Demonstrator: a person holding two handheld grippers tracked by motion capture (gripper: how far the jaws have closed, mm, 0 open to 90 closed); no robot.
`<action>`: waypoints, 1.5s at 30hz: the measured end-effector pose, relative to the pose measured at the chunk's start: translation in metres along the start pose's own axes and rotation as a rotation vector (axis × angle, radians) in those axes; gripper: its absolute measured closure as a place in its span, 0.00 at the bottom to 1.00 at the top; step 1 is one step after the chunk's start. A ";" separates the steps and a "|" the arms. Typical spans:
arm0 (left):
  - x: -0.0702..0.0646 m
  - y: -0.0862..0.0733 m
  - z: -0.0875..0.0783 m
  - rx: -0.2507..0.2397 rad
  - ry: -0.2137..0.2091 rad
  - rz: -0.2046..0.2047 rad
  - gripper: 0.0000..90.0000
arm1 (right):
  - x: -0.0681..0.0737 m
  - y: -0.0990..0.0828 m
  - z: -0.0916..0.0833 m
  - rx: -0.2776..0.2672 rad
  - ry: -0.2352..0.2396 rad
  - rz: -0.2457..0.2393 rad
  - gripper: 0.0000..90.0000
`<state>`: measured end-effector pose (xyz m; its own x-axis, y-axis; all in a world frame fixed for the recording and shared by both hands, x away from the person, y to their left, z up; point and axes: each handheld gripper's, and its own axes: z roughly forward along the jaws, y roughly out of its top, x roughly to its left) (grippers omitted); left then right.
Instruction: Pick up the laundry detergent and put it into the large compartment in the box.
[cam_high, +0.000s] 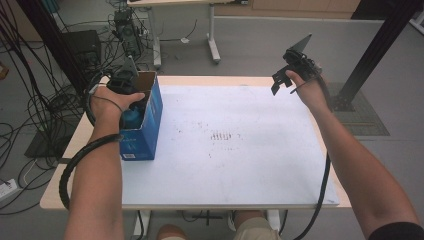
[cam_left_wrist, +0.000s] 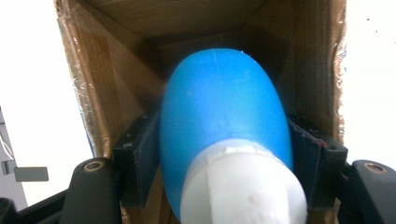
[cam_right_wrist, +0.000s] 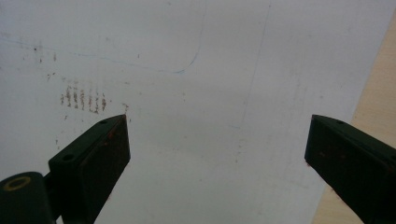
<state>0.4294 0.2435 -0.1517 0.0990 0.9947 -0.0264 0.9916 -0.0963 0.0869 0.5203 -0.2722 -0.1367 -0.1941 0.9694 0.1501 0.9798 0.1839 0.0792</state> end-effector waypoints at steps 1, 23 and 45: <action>0.000 0.000 -0.001 -0.001 0.002 0.002 0.37 | 0.000 0.000 0.000 0.002 -0.001 -0.003 0.07; -0.002 -0.018 -0.045 -0.058 -0.013 0.020 0.33 | 0.002 -0.002 -0.003 -0.004 0.005 -0.005 0.07; -0.028 -0.020 -0.070 -0.076 -0.072 0.105 0.25 | 0.012 -0.001 -0.004 -0.006 0.005 -0.017 0.07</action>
<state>0.4007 0.2201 -0.0831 0.2101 0.9741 -0.0840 0.9665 -0.1940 0.1679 0.5169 -0.2611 -0.1313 -0.2112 0.9654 0.1532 0.9760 0.1996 0.0873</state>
